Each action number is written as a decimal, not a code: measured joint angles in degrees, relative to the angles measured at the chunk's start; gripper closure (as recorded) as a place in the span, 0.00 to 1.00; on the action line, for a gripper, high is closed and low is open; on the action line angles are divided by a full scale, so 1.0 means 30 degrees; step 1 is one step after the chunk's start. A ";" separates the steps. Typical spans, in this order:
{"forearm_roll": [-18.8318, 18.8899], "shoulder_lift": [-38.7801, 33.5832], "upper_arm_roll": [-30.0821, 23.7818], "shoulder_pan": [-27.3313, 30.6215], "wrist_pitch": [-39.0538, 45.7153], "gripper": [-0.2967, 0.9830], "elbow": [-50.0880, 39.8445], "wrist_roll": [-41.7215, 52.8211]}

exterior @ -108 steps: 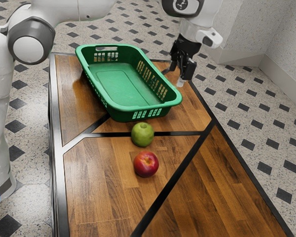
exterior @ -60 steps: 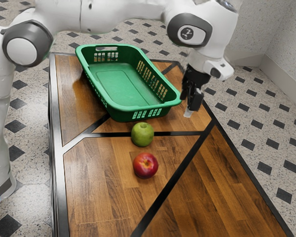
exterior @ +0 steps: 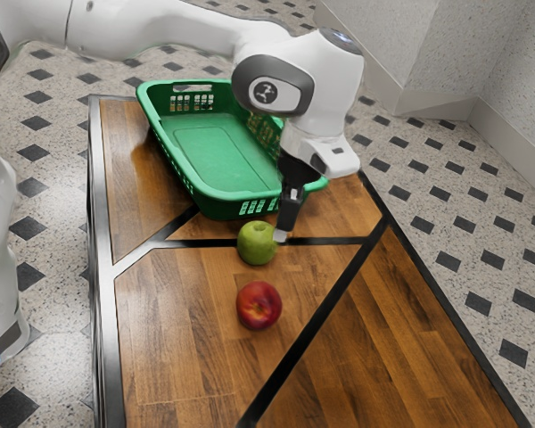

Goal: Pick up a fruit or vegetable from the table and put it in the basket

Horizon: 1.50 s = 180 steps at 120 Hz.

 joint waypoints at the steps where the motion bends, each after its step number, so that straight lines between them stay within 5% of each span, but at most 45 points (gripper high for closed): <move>1: -0.0066 -0.0017 0.0049 0.0019 -0.0010 0.24 -0.0043 0.0056; 35: -0.1393 -0.2900 -0.0713 -0.1027 0.0613 0.24 -0.4183 0.1566; 80: -0.2214 -0.3016 -0.1567 -0.1483 0.1618 0.24 -0.5095 0.2708; 180: -0.2623 -0.5182 0.0106 -0.2081 0.1943 0.24 -0.7600 0.3741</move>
